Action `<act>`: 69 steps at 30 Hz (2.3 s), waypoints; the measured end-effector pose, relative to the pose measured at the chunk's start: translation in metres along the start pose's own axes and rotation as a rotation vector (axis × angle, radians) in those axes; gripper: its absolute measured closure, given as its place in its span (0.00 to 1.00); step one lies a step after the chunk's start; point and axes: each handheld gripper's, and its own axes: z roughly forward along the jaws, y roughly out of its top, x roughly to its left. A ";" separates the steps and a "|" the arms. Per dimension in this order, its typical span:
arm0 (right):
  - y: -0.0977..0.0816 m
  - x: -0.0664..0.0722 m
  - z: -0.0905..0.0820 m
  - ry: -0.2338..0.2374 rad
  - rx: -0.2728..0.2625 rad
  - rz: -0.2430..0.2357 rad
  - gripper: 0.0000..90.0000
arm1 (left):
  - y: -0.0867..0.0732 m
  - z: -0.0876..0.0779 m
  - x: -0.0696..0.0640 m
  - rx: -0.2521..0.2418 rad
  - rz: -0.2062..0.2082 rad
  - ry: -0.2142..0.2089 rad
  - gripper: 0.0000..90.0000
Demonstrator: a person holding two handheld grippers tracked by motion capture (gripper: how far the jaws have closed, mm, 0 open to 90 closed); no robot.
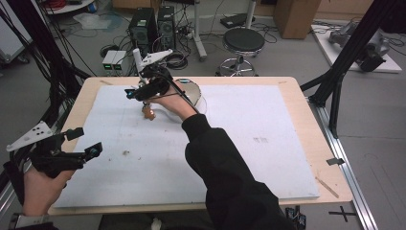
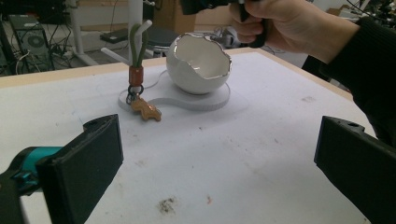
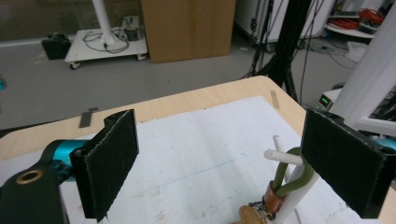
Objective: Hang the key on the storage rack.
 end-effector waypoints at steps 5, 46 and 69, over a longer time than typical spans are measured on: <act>-0.003 -0.003 -0.020 0.042 0.017 0.008 0.12 | 0.009 0.011 0.001 -0.014 0.013 -0.030 0.02; -0.171 -0.017 -0.328 -0.325 0.033 0.219 0.12 | 0.035 0.111 0.019 -0.033 0.033 -0.174 0.02; -0.225 -0.011 -0.400 -0.418 -0.143 0.372 0.12 | 0.037 0.103 0.008 -0.014 0.068 -0.149 0.02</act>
